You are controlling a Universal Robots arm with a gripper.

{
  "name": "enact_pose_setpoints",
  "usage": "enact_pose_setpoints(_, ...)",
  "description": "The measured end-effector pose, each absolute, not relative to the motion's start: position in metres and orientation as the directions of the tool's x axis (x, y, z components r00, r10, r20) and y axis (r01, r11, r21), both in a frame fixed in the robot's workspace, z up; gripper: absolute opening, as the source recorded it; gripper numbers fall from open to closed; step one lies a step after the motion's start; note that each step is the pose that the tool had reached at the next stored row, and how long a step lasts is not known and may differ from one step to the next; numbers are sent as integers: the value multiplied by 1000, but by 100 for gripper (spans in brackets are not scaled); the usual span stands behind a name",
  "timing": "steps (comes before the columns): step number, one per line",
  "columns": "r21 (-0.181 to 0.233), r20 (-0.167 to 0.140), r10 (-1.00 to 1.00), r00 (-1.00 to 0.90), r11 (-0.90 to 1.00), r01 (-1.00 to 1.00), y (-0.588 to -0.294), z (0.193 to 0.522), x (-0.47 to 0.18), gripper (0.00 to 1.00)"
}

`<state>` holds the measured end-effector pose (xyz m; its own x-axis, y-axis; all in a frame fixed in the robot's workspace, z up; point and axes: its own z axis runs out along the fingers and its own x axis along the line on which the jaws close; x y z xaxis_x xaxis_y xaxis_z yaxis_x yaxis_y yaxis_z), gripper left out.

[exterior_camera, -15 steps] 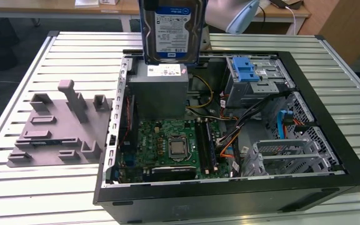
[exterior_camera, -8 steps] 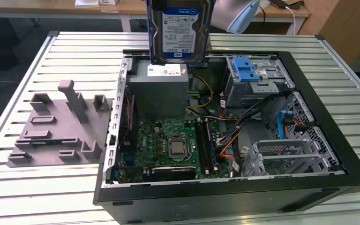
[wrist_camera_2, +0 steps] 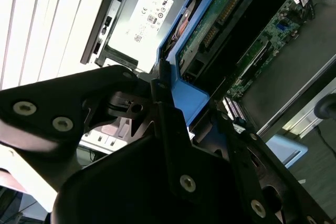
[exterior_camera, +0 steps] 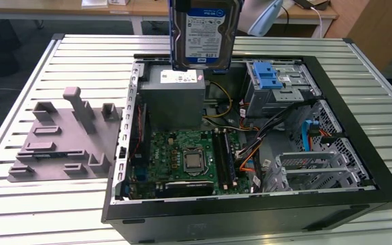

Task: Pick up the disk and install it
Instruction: 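Pick up the disk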

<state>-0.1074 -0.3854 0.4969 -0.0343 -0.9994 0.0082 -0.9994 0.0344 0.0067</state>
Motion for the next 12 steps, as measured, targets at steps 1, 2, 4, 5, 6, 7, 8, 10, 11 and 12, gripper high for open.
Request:
enact_pose_setpoints(1, 7, 8, -999, -34, 34, -999, -385, 497, -106, 36)
enact_pose_setpoints(2, 7, 8, -999, -34, 35, -999, -385, 497, -104, 36)
enact_pose_setpoints(4, 7, 8, -999, -35, 35, -999, -385, 497, -99, 36)
enact_pose_setpoints(5, 7, 8, -999, -35, 35, -999, -385, 497, -97, 36)
enact_pose_setpoints(6, 7, 8, -999, -34, 35, -999, -385, 497, -94, 36)
enact_pose_setpoints(7, 7, 8, -999, -34, 35, -999, -385, 497, -92, 36)
enact_pose_setpoints(8, 7, 8, -999, -35, 35, -999, -385, 497, -91, 36)
enact_pose_setpoints(10, 7, 8, -999, -35, 35, -999, -385, 497, -88, 36)
enact_pose_setpoints(11, 7, 8, -999, -35, 35, -999, -385, 497, -87, 36)
enact_pose_setpoints(12, 7, 8, -999, -34, 35, -999, -385, 497, -86, 36)
